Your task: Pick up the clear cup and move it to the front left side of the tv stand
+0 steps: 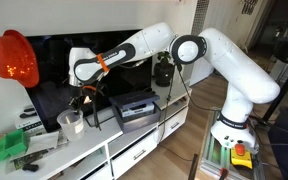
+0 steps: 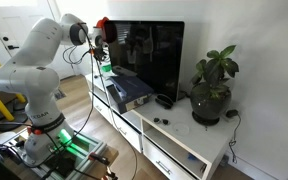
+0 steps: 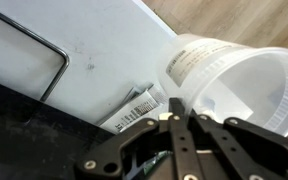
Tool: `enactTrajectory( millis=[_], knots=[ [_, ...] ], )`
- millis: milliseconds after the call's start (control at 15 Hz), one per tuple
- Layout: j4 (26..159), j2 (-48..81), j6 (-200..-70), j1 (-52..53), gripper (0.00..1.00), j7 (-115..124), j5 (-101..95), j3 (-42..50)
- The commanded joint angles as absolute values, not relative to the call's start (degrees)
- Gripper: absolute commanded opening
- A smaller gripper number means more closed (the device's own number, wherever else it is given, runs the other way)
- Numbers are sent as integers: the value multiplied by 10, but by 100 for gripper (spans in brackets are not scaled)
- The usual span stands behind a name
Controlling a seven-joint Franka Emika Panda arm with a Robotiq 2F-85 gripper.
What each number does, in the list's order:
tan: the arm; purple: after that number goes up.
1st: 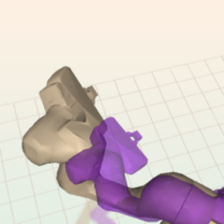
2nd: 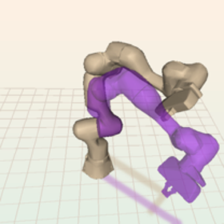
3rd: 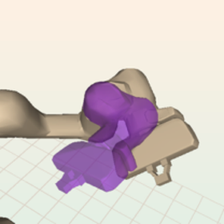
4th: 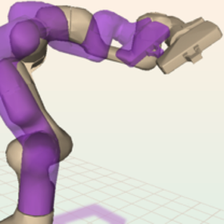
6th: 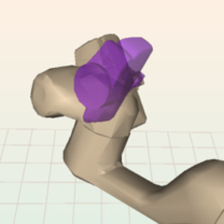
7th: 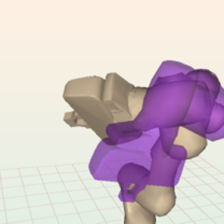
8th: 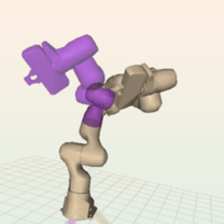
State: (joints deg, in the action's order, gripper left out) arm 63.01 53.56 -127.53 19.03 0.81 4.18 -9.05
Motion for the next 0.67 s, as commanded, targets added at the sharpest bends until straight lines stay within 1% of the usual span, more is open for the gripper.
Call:
enactTrajectory(
  millis=[0, 600],
  knots=[
    [613, 556, -1276, 203, 1, 31, 26, -70],
    [557, 663, -1361, 201, 1, 82, 35, -66]
  ],
)
